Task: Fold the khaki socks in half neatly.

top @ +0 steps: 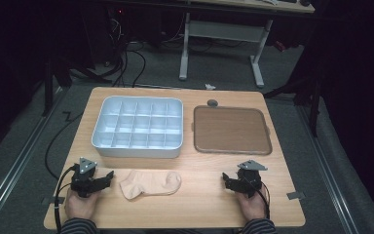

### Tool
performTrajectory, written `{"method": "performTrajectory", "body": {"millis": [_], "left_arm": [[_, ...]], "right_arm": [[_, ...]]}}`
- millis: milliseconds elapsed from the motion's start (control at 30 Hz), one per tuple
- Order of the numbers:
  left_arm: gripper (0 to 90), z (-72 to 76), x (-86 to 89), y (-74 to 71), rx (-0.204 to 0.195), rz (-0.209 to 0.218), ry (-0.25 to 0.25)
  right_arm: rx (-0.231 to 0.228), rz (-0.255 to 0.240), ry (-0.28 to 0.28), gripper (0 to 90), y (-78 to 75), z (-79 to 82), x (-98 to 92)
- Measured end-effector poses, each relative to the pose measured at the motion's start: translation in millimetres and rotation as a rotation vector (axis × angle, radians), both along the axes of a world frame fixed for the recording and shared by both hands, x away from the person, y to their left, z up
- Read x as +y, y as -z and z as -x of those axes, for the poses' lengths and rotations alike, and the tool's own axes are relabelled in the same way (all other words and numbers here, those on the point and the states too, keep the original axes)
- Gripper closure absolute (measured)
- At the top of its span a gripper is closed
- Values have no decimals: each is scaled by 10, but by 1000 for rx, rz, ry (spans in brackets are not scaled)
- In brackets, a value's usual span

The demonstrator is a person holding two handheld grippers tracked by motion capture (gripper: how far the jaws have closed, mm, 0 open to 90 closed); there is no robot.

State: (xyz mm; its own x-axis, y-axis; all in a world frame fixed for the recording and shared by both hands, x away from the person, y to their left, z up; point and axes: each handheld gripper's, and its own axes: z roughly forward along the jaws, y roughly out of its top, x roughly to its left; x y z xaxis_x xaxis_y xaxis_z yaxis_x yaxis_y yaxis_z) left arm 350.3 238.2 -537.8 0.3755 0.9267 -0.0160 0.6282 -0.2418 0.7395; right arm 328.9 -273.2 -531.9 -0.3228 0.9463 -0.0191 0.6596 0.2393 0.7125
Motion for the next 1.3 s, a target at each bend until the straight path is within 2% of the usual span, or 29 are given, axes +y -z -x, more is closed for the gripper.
{"method": "performTrajectory", "body": {"millis": [133,767,1167,1300], "left_arm": [[250,2,-5,2,-2,3,2],[228,12,-21,1,2,0,10],[286,29,-32,-4,-4,1,27],[300,33,-42,-7,-4,13,37]], "right_arm": [[2,1,-24,209,0,-5,8],[-2,-8,-8,245,-3,1,3],[-20,-6,9,373,-9,14,19],[-22,-5,14,382,-9,8,17]]}}
